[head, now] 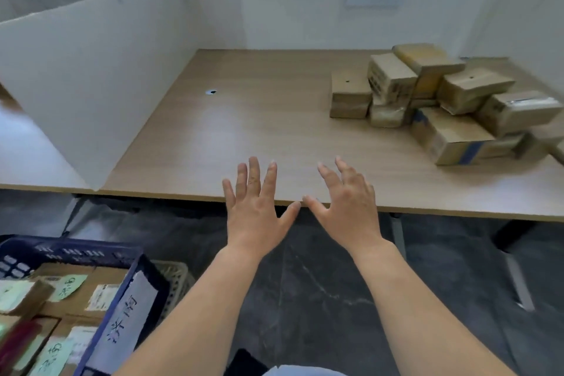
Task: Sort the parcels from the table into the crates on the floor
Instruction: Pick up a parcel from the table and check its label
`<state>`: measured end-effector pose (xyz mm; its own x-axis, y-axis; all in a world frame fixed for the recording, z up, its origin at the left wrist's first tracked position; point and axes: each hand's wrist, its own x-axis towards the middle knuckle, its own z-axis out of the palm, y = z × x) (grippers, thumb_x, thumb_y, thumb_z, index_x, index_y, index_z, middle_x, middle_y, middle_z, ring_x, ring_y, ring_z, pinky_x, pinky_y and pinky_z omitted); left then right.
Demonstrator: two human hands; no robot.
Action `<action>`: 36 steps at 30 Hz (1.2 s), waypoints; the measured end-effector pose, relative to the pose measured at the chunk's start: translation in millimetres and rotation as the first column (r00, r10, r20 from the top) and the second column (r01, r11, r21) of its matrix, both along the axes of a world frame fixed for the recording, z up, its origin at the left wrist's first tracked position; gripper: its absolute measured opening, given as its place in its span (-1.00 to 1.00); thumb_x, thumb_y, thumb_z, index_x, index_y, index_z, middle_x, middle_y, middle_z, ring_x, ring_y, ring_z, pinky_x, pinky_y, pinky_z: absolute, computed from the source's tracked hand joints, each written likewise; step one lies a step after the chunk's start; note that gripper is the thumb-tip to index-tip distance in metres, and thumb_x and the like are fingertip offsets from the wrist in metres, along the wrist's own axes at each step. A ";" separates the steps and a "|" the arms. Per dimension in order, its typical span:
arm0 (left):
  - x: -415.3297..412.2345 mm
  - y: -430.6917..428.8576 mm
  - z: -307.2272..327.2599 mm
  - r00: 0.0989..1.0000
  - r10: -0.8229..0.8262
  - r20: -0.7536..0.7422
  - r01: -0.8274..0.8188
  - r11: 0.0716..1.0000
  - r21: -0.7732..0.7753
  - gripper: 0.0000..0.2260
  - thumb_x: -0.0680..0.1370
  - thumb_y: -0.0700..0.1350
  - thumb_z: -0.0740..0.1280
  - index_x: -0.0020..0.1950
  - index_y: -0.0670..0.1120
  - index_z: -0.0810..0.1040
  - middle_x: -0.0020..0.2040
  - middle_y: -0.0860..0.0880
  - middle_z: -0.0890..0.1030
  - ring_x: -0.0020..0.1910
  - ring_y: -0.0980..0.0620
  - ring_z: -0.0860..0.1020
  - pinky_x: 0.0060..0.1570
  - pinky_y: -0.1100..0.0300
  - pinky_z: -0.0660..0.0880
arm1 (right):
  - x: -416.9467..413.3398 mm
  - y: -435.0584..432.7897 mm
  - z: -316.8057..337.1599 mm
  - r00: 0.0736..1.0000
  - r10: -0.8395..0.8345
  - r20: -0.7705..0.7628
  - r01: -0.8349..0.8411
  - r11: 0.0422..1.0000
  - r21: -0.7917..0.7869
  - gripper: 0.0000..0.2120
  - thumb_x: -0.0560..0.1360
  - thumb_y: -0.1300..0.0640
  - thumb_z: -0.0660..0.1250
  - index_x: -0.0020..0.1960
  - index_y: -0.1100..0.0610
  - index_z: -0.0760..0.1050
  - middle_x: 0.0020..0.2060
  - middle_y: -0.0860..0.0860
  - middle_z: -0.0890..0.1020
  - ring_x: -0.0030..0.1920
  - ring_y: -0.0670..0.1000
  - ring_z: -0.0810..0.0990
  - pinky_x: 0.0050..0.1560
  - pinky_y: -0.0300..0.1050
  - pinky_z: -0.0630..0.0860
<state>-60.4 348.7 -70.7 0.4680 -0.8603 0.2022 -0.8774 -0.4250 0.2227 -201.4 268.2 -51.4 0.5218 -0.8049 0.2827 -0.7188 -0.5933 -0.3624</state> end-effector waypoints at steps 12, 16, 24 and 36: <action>-13.2 -145.0 -16.9 0.982 -0.184 -0.048 0.185 0.983 0.015 -0.25 0.52 0.39 -0.06 0.55 0.09 -0.31 0.55 -0.07 -0.35 0.50 -0.04 -0.40 0.35 0.00 -0.48 | -21.5 -110.4 -17.9 0.979 -0.197 -0.054 0.200 0.979 0.046 -0.36 0.52 -0.22 0.23 0.51 0.02 0.21 0.50 0.12 0.22 0.48 0.09 0.18 0.42 0.07 0.14; 6.0 -197.8 -15.7 0.979 -0.194 -0.067 0.195 0.981 0.006 -0.26 0.52 0.38 -0.06 0.55 0.09 -0.30 0.55 -0.06 -0.33 0.50 -0.03 -0.39 0.35 0.00 -0.47 | -2.2 -163.9 -15.3 0.974 -0.221 -0.051 0.224 0.972 0.070 -0.38 0.53 -0.20 0.23 0.50 0.01 0.22 0.48 0.11 0.25 0.47 0.09 0.20 0.41 0.05 0.16; 65.7 -296.3 -18.1 0.972 -0.190 -0.138 0.190 0.982 -0.017 -0.26 0.54 0.33 0.06 0.58 0.06 -0.19 0.59 -0.06 -0.20 0.54 -0.04 -0.28 0.42 -0.02 -0.39 | 53.1 -262.3 -19.1 0.965 -0.259 -0.050 0.263 0.953 0.149 -0.42 0.54 -0.14 0.25 0.50 0.02 0.24 0.45 0.08 0.31 0.44 0.05 0.26 0.37 -0.04 0.24; 93.2 -431.5 -34.4 0.942 -0.231 -0.242 0.247 0.968 0.041 -0.28 0.56 0.30 0.08 0.58 0.02 -0.15 0.59 -0.07 -0.17 0.55 -0.06 -0.24 0.46 -0.01 -0.30 | 74.1 -392.2 -28.8 0.951 -0.305 -0.057 0.309 0.913 0.266 -0.44 0.58 -0.07 0.21 0.52 0.07 0.19 0.48 0.07 0.24 0.48 0.03 0.16 0.39 -0.06 0.20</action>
